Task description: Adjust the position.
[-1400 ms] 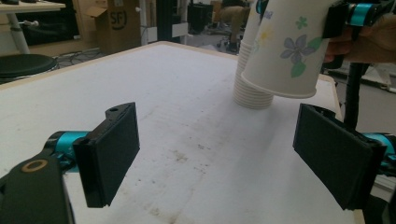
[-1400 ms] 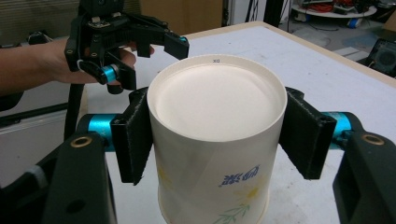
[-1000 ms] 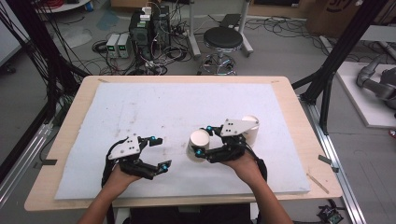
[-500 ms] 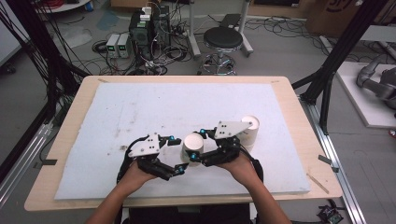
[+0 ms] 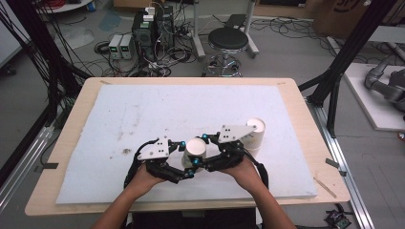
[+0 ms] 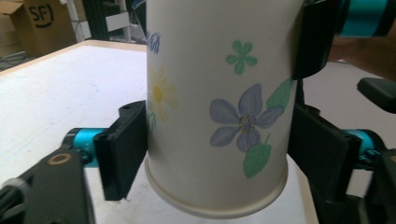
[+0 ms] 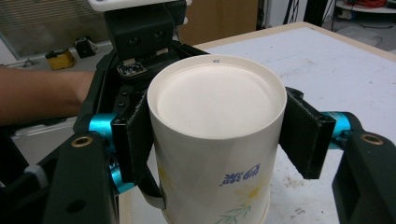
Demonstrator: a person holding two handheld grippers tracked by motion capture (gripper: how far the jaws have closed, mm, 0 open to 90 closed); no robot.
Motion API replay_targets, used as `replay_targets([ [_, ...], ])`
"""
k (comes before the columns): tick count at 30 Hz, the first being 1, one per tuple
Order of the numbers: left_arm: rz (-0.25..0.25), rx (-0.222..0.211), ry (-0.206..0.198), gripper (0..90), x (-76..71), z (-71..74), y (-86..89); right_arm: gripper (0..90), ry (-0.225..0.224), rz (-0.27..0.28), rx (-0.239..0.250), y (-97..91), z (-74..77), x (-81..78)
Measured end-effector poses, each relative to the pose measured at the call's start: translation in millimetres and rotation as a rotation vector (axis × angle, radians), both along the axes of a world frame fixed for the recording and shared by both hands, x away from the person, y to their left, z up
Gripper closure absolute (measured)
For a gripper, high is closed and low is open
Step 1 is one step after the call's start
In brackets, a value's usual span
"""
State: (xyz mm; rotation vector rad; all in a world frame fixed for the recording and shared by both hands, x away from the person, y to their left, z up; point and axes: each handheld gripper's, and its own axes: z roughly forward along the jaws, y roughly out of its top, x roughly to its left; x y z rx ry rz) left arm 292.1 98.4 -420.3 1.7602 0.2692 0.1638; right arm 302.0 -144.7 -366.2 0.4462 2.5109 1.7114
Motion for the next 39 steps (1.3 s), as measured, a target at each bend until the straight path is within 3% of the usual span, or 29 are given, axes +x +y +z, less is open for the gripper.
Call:
replay_targets([
  [5, -0.008, 0.007, -0.003, 31.1, -0.1, 0.4, 1.1, 33.2, -0.002, 0.002, -0.011, -0.2, 0.3, -1.0],
  [8, -0.012, 0.038, -0.003, 32.5, 0.4, 2.7, 2.6, 17.6, -0.014, -0.029, -0.035, 1.2, 1.5, -1.7],
  [12, -0.033, 0.145, 0.003, 33.1, 2.2, 10.0, 3.6, 17.4, -0.045, -0.004, -0.108, 2.3, 4.3, -2.5],
  [18, -0.083, 0.332, 0.003, 33.3, 6.1, 21.2, -1.5, 17.4, -0.083, 0.031, -0.180, 1.4, 8.2, -1.0],
  [21, -0.100, 0.386, 0.010, 32.8, 8.5, 25.7, -3.7, 17.4, -0.087, 0.055, -0.222, 2.8, 7.1, -1.8],
  [35, -0.195, 0.545, 0.028, 32.3, 11.5, 36.5, -6.8, 17.5, -0.137, 0.158, -0.376, 10.8, 9.7, -1.0],
  [39, -0.197, 0.546, 0.025, 33.4, 11.8, 36.4, -6.5, 18.0, -0.140, 0.185, -0.418, 16.0, 9.2, -1.4],
])
